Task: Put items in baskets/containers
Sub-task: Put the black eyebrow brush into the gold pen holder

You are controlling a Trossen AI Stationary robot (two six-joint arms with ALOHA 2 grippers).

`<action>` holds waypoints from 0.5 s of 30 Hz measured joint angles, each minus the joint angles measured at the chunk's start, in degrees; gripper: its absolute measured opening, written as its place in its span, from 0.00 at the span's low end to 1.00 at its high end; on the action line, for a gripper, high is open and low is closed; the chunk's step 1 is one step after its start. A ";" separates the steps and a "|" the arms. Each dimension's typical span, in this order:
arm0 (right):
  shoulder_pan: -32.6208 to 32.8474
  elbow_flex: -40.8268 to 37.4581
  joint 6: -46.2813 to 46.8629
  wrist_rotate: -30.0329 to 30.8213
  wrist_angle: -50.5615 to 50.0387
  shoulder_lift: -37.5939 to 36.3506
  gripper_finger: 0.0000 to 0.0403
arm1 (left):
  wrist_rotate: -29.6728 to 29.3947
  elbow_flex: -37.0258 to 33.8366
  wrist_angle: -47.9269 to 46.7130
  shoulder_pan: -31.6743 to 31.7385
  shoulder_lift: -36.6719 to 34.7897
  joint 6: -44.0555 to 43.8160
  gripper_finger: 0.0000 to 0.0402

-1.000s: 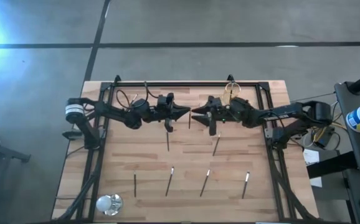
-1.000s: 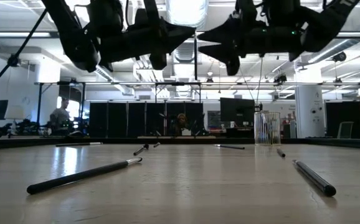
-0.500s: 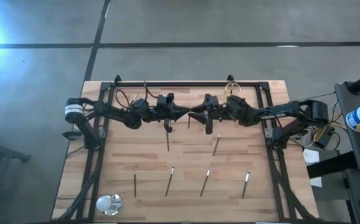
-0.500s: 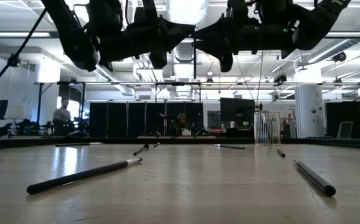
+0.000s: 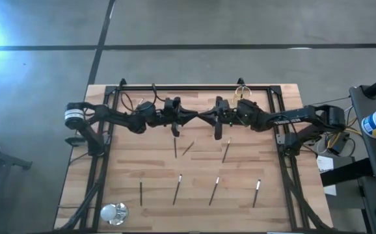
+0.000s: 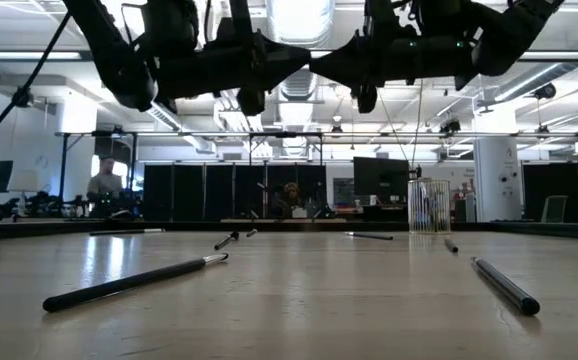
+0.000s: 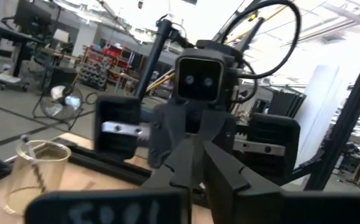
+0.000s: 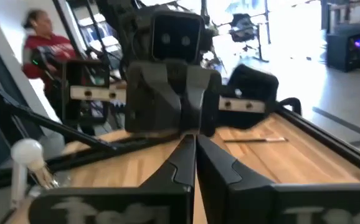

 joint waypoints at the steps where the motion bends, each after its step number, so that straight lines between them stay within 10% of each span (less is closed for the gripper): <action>1: 0.00 -0.04 -0.42 0.94 -1.32 -0.80 0.02 | -0.03 -0.44 -0.16 0.26 -0.58 0.18 0.10; 15: -0.02 0.12 -5.04 3.37 -25.82 -3.35 0.02 | -0.67 -9.95 -15.01 0.22 -4.10 1.12 0.14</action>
